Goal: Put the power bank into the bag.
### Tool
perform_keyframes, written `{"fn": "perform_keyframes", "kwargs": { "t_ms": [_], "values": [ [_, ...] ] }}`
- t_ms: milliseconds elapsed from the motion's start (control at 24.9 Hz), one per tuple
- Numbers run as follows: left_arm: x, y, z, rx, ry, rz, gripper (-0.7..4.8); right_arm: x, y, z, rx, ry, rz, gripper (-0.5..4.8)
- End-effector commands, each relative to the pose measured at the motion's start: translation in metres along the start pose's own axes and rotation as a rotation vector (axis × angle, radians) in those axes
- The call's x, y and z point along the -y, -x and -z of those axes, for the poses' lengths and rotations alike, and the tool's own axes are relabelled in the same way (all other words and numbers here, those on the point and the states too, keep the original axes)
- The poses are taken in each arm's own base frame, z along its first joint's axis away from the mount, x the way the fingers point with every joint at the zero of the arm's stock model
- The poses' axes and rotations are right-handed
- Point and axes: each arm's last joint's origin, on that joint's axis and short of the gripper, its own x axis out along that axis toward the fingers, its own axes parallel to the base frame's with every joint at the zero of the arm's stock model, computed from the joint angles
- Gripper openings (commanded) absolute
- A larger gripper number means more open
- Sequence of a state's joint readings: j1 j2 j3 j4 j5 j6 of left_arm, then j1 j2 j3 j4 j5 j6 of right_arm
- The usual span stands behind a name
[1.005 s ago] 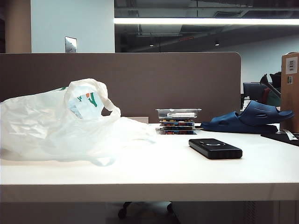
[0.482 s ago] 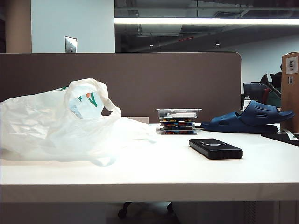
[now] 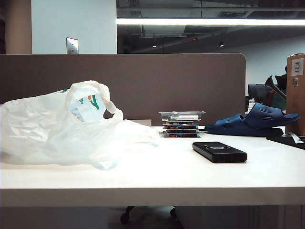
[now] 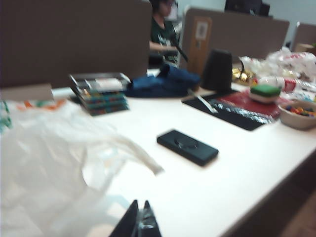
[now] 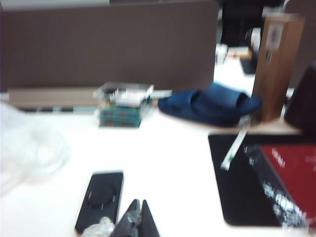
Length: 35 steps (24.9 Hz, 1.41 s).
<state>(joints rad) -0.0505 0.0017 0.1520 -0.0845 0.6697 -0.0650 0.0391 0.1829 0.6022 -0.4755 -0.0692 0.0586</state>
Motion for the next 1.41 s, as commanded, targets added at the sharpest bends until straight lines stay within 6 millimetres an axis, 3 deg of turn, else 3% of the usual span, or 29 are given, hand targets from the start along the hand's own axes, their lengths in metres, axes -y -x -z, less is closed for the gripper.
{"fn": "perform_keyframes", "kwargs": {
  "t_ms": [40,281,362,643,844,1005,1287,1367,1407],
  "values": [
    [0.001,0.001,-0.001,-0.012,0.007,0.031,-0.06,-0.002,-0.007,-0.022,-0.073,-0.008,-0.031,-0.09],
    [0.001,0.001,-0.001,-0.012,0.003,0.032,-0.06,-0.005,-0.031,-0.071,-0.197,-0.018,-0.054,-0.09],
    [0.001,0.001,-0.001,-0.011,0.003,0.031,-0.06,-0.008,-0.047,-0.097,-0.234,-0.02,-0.096,-0.09],
    [0.001,0.001,-0.001,-0.012,0.003,0.031,-0.06,-0.031,-0.099,-0.142,-0.358,0.002,-0.214,-0.09],
    [0.001,0.001,-0.001,-0.012,0.003,0.032,-0.06,-0.049,-0.137,-0.147,-0.42,0.04,-0.211,-0.08],
    [0.001,0.001,-0.001,-0.012,0.003,0.032,-0.06,-0.064,-0.169,-0.142,-0.481,0.053,-0.243,0.45],
    [0.001,0.001,-0.001,-0.012,0.003,0.032,-0.06,-0.082,-0.22,-0.117,-0.625,0.051,-0.248,2.21],
    [0.001,0.001,-0.001,-0.012,0.003,0.032,-0.06,-0.086,-0.24,-0.103,-0.692,0.052,-0.241,3.14],
    [0.001,0.001,-0.001,-0.012,0.003,0.032,-0.06,-0.088,-0.245,-0.098,-0.713,0.051,-0.239,3.36]
  ]
}}
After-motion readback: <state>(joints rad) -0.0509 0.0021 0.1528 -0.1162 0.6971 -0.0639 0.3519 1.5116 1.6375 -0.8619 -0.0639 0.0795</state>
